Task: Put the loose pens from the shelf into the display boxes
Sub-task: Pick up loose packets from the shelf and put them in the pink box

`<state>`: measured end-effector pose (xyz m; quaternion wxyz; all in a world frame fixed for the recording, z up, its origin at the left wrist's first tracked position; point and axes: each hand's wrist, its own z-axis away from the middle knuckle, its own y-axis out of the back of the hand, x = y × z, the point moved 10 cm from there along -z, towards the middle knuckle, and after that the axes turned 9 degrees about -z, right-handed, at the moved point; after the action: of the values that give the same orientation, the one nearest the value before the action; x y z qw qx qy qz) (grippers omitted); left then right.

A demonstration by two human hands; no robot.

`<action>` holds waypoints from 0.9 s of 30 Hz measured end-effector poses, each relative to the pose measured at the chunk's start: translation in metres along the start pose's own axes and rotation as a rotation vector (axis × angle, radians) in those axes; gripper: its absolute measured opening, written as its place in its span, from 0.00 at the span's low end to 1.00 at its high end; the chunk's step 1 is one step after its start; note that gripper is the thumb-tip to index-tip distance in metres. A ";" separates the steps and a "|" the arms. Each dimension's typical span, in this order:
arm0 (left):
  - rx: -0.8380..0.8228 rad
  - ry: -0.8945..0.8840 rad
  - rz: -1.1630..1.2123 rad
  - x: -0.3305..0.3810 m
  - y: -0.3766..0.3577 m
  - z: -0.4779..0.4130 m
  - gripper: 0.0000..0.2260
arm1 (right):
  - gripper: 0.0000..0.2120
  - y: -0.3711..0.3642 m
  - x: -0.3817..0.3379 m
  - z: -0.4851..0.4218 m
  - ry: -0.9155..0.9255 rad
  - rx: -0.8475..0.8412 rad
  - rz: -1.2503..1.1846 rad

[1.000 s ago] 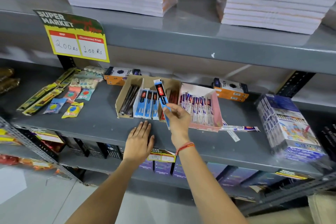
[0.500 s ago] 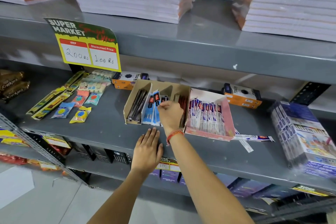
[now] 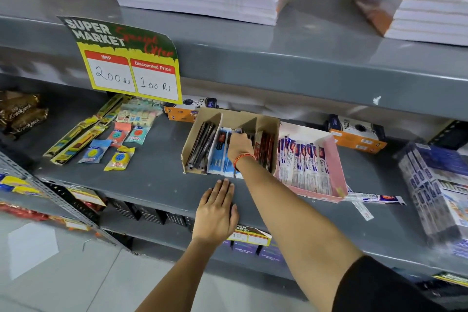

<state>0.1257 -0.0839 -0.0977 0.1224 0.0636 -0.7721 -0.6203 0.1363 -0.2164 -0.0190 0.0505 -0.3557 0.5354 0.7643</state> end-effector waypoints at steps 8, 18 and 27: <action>-0.014 -0.002 0.014 0.001 0.003 0.001 0.23 | 0.15 -0.004 0.000 -0.002 0.072 0.032 0.127; -0.022 0.006 -0.021 0.002 0.005 0.001 0.23 | 0.12 0.044 0.009 0.045 0.457 0.299 0.007; 0.017 0.013 -0.027 0.005 0.007 0.002 0.24 | 0.08 0.157 0.136 0.097 0.207 0.729 -0.103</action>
<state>0.1206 -0.0812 -0.0908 0.1187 0.0789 -0.7755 -0.6150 -0.0839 -0.2415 0.0395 0.1576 -0.4161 0.7558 0.4805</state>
